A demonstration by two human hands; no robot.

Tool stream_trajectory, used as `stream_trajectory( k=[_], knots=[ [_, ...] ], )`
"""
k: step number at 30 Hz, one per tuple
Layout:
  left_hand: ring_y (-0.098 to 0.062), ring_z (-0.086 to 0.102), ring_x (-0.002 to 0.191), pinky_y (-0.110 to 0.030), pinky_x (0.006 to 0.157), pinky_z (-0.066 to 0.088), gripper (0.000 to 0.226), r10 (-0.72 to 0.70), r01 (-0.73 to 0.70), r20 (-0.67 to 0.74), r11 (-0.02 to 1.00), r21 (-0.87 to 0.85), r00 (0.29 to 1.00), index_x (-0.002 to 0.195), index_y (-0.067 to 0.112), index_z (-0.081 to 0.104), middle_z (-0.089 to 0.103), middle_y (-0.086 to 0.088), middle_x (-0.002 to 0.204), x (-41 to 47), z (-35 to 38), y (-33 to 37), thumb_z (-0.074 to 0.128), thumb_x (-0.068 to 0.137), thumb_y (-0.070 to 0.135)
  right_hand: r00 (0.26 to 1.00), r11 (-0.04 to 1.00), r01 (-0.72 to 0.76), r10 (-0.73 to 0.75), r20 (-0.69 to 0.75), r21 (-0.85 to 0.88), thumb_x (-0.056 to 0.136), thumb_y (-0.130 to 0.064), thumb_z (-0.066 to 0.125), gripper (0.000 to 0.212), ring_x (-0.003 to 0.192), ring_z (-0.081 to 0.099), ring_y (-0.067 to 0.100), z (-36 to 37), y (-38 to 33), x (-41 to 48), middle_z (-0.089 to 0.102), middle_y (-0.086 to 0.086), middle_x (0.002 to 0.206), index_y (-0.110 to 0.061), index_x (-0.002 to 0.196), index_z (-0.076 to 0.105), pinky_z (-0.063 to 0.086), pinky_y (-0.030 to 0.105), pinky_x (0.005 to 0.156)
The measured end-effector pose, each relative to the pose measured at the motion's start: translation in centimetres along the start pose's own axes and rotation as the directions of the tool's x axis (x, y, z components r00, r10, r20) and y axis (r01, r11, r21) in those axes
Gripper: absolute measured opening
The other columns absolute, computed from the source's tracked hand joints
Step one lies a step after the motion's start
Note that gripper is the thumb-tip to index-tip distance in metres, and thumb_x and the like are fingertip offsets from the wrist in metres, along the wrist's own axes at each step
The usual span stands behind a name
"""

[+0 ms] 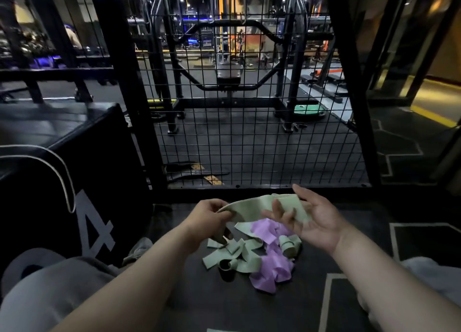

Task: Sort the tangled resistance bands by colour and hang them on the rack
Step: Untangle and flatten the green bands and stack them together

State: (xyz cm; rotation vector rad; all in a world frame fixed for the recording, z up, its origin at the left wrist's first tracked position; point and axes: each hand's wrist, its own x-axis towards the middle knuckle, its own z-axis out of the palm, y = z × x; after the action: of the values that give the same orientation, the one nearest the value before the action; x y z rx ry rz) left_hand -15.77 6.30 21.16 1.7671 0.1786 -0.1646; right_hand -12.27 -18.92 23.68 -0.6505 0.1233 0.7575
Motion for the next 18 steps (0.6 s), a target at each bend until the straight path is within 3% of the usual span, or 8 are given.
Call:
stream_trajectory(
  k=[2, 5, 7, 9, 10, 12, 15, 18],
  knots=[
    [-0.027, 0.066, 0.054, -0.035, 0.049, 0.053, 0.009, 0.015, -0.016, 0.011, 1.000, 0.024, 1.000, 0.102, 0.004, 0.067, 0.073, -0.019, 0.087, -0.5, -0.1, 0.6, 0.062, 0.097, 0.011, 0.999, 0.997, 0.035, -0.034, 0.016, -0.063, 0.043, -0.001, 0.099, 0.096, 0.098, 0.068, 0.026, 0.1, -0.1, -0.3, 0.042, 0.038, 0.139, 0.008, 0.126, 0.053, 0.057, 0.020, 0.063],
    [-0.023, 0.059, 0.044, -0.025, 0.041, 0.042, 0.010, 0.043, -0.043, -0.001, 0.999, 0.031, 0.999, 0.102, 0.003, 0.063, 0.069, -0.009, 0.068, -0.8, -0.4, 1.1, 0.064, 0.096, 0.011, 0.997, 0.984, 0.073, -0.067, 0.043, -0.165, 0.044, 0.006, 0.095, 0.080, 0.112, 0.065, 0.030, -0.1, -0.5, -0.6, 0.050, 0.030, 0.135, 0.009, 0.116, 0.059, 0.060, 0.025, 0.078],
    [-0.023, 0.057, 0.042, -0.023, 0.039, 0.039, 0.008, 0.062, -0.062, -0.010, 0.998, 0.011, 0.998, 0.099, 0.004, 0.062, 0.069, -0.008, 0.066, -0.8, -0.7, 1.5, 0.065, 0.095, 0.010, 0.997, 0.976, 0.072, -0.062, 0.056, -0.206, 0.047, 0.009, 0.092, 0.079, 0.119, 0.064, 0.026, -0.3, -0.7, -0.6, 0.058, 0.024, 0.128, 0.008, 0.118, 0.057, 0.050, 0.026, 0.103],
    [-0.025, 0.058, 0.043, -0.024, 0.038, 0.040, 0.009, 0.065, -0.065, -0.032, 0.998, -0.008, 0.997, 0.098, 0.005, 0.061, 0.069, -0.012, 0.068, -0.7, -1.1, 1.7, 0.067, 0.094, 0.010, 0.997, 0.969, 0.081, -0.078, 0.025, -0.234, 0.064, 0.012, 0.083, 0.065, 0.120, 0.064, 0.021, -0.2, -0.7, -0.6, 0.065, 0.019, 0.122, 0.010, 0.123, 0.056, 0.037, 0.023, 0.113],
    [-0.025, 0.058, 0.043, -0.024, 0.038, 0.040, 0.010, 0.063, -0.064, -0.046, 0.998, -0.014, 0.997, 0.097, 0.005, 0.061, 0.069, -0.013, 0.068, -0.7, -1.3, 1.7, 0.069, 0.093, 0.010, 0.991, 0.960, 0.117, -0.129, -0.034, -0.255, 0.076, 0.011, 0.073, 0.047, 0.114, 0.068, 0.019, -0.1, -0.6, -0.5, 0.068, 0.018, 0.118, 0.012, 0.120, 0.057, 0.043, 0.023, 0.108],
    [-0.025, 0.059, 0.043, -0.023, 0.038, 0.040, 0.010, 0.060, -0.061, -0.070, 0.998, -0.018, 0.996, 0.095, 0.007, 0.061, 0.068, -0.012, 0.068, -0.8, -1.7, 1.6, 0.070, 0.091, 0.008, 0.956, 0.940, 0.191, -0.243, -0.163, -0.283, 0.094, 0.004, 0.056, 0.018, 0.092, 0.075, 0.018, 0.3, -0.4, -0.1, 0.072, 0.019, 0.105, 0.011, 0.109, 0.061, 0.059, 0.023, 0.083],
    [-0.023, 0.059, 0.043, -0.022, 0.038, 0.039, 0.010, 0.070, -0.072, -0.137, 0.997, -0.010, 0.988, 0.093, 0.008, 0.063, 0.067, -0.009, 0.062, -0.9, -2.2, 1.6, 0.071, 0.089, 0.004, 0.916, 0.922, 0.195, -0.293, -0.274, -0.334, 0.101, -0.018, 0.055, 0.011, 0.065, 0.072, 0.015, -0.1, -0.4, 0.4, 0.072, 0.010, 0.085, -0.008, 0.104, 0.058, 0.059, 0.026, 0.053],
    [-0.018, 0.057, 0.041, -0.020, 0.038, 0.039, 0.014, 0.074, -0.095, -0.265, 0.993, -0.068, 0.961, 0.096, 0.006, 0.064, 0.065, -0.011, 0.065, -0.9, -2.8, 1.5, 0.074, 0.086, 0.002, 0.893, 0.897, 0.122, -0.286, -0.347, -0.425, 0.099, -0.035, 0.059, 0.018, 0.045, 0.046, 0.008, -0.7, -0.6, 0.1, 0.049, -0.003, 0.064, -0.026, 0.088, 0.049, 0.043, 0.021, 0.041]
  ],
)
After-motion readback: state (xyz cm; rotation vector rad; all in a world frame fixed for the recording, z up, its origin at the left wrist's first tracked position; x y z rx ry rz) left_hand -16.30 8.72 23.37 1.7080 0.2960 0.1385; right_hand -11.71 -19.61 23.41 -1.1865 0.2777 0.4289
